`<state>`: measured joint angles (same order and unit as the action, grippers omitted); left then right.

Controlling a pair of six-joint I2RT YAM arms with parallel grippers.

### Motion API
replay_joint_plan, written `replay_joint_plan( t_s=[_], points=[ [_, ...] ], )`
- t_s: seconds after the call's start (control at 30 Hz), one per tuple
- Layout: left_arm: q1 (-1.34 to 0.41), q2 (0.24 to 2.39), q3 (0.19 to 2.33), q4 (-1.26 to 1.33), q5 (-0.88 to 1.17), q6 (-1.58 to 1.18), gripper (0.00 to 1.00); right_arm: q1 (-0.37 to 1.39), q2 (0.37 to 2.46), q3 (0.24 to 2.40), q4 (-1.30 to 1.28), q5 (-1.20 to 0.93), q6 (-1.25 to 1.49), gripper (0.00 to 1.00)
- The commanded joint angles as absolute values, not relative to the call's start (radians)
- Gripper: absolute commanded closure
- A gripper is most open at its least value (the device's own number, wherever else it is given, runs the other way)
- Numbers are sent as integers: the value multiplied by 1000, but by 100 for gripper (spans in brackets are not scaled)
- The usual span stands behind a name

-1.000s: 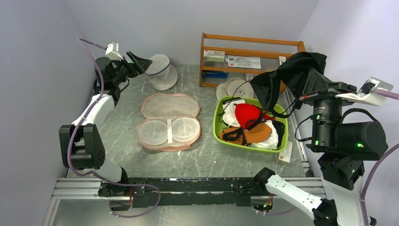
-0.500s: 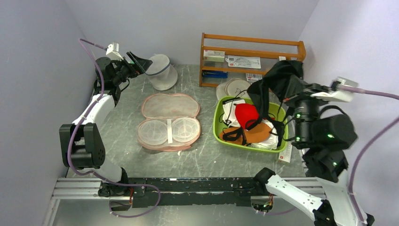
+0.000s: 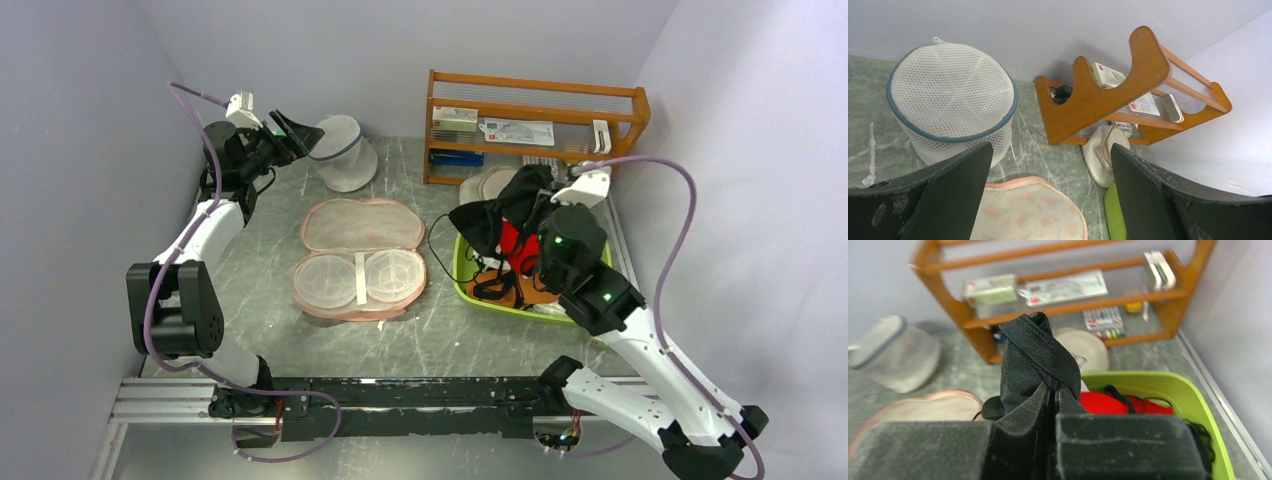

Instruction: Unzip the laundry bag and remove the bra

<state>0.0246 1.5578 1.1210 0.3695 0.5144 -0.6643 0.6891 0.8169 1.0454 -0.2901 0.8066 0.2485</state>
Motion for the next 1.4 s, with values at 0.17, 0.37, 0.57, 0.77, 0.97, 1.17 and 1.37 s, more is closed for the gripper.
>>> replay_joint_plan(
  t_s=[0.17,0.37,0.57,0.77,0.97,1.17,1.37],
  points=[
    [26,1568,1157,382,526,-682,0,596,766,888,-429,1058,442,100],
    [26,1566,1151,388,528,-688,0,473,743,834,-540,994,595,100],
    [26,1562,1143,389,515,-682,0,208,835,766,-540,750,664,100],
    [26,1571,1150,376,524,-682,0,42,901,692,-433,522,671,100],
    [25,1563,1151,370,516,-676,0,-71,958,608,-358,414,715,99],
    [25,1559,1152,370,523,-684,0,-124,889,617,-369,441,739,88],
    [25,1561,1150,371,523,-686,0,-124,918,706,-404,402,695,65]
  ],
)
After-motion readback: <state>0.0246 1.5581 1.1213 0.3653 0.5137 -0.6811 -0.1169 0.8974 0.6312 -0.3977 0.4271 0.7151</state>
